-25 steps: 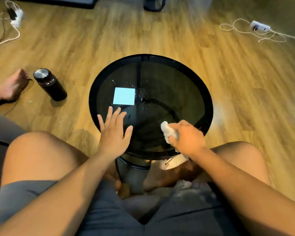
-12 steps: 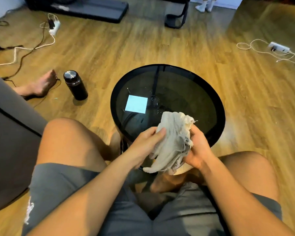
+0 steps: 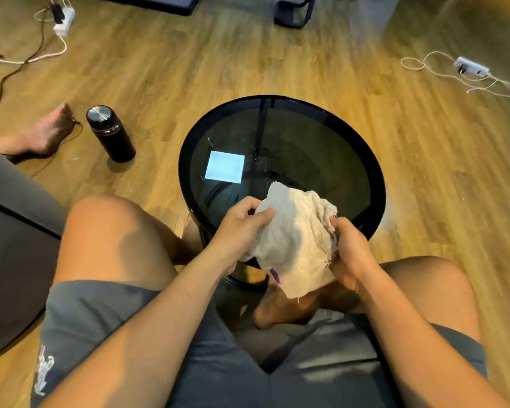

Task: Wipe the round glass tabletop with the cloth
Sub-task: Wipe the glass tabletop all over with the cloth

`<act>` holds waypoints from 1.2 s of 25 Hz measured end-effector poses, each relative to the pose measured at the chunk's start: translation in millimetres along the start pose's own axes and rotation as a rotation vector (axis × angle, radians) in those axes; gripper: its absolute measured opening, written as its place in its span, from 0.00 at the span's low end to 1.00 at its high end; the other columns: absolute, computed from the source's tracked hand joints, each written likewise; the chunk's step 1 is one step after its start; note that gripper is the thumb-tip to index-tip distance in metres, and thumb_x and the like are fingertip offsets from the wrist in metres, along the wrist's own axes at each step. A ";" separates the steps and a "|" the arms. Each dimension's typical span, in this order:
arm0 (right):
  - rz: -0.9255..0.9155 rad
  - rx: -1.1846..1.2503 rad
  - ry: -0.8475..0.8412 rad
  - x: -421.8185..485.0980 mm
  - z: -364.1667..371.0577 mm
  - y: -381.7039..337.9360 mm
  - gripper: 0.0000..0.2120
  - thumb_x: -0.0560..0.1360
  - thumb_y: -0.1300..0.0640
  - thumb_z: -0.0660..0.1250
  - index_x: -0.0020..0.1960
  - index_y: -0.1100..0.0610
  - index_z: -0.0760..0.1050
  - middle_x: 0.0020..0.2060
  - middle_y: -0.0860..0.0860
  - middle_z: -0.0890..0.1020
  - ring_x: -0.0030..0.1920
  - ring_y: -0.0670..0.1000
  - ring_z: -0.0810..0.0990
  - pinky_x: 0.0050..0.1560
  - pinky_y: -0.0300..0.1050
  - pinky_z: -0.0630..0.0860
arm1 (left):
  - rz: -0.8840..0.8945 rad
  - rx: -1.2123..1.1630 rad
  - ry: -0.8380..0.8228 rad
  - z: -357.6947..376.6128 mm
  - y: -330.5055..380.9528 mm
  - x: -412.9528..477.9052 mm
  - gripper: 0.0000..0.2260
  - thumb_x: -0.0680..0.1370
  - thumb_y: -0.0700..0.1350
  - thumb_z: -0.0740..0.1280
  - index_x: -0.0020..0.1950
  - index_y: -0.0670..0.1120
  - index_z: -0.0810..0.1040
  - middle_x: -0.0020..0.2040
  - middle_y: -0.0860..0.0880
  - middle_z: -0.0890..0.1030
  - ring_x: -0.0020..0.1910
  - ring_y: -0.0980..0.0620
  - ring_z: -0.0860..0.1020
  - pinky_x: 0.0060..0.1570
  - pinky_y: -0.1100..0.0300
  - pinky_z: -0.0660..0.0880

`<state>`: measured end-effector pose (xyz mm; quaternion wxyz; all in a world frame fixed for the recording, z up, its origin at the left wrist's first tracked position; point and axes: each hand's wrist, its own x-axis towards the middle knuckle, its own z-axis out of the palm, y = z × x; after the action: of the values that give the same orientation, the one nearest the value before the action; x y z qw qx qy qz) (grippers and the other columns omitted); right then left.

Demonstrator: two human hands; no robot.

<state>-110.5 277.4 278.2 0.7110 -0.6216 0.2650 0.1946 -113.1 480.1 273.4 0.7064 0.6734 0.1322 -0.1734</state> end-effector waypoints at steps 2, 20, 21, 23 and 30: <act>-0.005 0.004 -0.181 -4.0 0.1 -1.3 0.22 0.78 0.39 0.61 0.63 0.53 0.78 0.54 0.53 0.85 0.54 0.54 0.84 0.52 0.50 0.79 | 0.000 0.005 -0.018 -2.6 0.4 0.6 0.07 0.80 0.51 0.66 0.54 0.49 0.77 0.54 0.45 0.80 0.54 0.45 0.81 0.51 0.49 0.79; -0.626 -0.473 -0.272 -3.7 -13.2 -5.0 0.38 0.76 0.69 0.68 0.73 0.35 0.63 0.66 0.40 0.74 0.57 0.40 0.79 0.55 0.37 0.75 | 0.316 0.583 -0.108 -11.5 0.0 7.4 0.38 0.77 0.37 0.68 0.77 0.66 0.56 0.67 0.53 0.67 0.67 0.50 0.70 0.66 0.54 0.73; -0.634 -0.518 -0.267 -3.6 -11.7 -5.6 0.35 0.75 0.70 0.68 0.70 0.37 0.68 0.63 0.40 0.77 0.50 0.41 0.81 0.52 0.39 0.76 | 0.344 0.673 -0.091 -12.7 0.6 6.8 0.37 0.77 0.38 0.69 0.76 0.65 0.57 0.60 0.53 0.67 0.59 0.52 0.72 0.56 0.60 0.75; -0.674 -0.596 -0.236 -3.8 -11.0 -7.1 0.26 0.74 0.70 0.69 0.61 0.41 0.78 0.53 0.38 0.81 0.37 0.38 0.77 0.39 0.35 0.74 | 0.384 0.835 -0.042 -17.0 3.9 6.2 0.33 0.75 0.41 0.71 0.73 0.63 0.61 0.53 0.55 0.66 0.49 0.54 0.73 0.42 0.66 0.69; -0.680 -0.529 -0.181 -10.7 -11.1 -18.1 0.13 0.73 0.41 0.70 0.56 0.42 0.82 0.50 0.38 0.84 0.38 0.55 0.83 0.38 0.38 0.79 | 0.537 0.572 -0.059 -41.7 21.0 -2.7 0.17 0.71 0.47 0.78 0.38 0.55 0.68 0.40 0.54 0.72 0.38 0.58 0.70 0.38 0.64 0.67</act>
<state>-109.4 264.3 297.9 0.5713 -0.8146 -0.0770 0.0646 -104.7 522.6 291.1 0.5138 0.8485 -0.1230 -0.0316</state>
